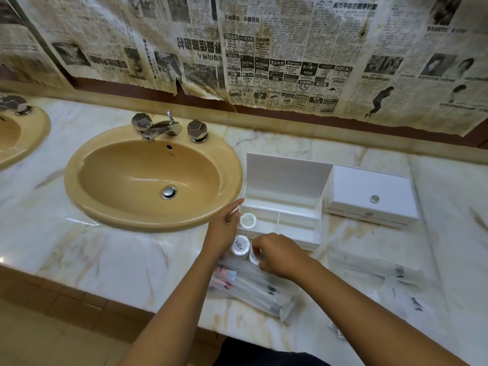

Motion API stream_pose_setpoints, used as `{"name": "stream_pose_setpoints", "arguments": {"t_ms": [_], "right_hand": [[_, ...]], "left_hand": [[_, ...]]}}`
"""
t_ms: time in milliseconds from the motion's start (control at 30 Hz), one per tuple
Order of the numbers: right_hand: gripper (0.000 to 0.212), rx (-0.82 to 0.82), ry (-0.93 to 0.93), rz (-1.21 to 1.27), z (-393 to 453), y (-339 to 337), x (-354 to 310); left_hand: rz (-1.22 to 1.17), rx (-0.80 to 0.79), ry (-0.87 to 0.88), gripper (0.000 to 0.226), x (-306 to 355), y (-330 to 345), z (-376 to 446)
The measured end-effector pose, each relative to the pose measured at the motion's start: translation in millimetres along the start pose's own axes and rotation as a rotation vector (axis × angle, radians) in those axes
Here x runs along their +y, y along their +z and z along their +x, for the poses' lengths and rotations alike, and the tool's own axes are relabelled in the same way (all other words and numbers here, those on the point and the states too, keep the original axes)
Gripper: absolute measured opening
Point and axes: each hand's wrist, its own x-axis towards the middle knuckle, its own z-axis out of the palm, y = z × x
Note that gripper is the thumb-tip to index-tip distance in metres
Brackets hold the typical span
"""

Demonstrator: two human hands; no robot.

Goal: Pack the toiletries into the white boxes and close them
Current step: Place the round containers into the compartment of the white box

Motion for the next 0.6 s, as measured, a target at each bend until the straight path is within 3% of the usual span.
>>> {"name": "stream_pose_setpoints", "arguments": {"t_ms": [600], "right_hand": [[0.014,0.063,-0.014,-0.025,-8.2,-14.9,-4.0]], "left_hand": [[-0.037,-0.005,-0.007,0.041,0.0,-0.1,-0.3]]}}
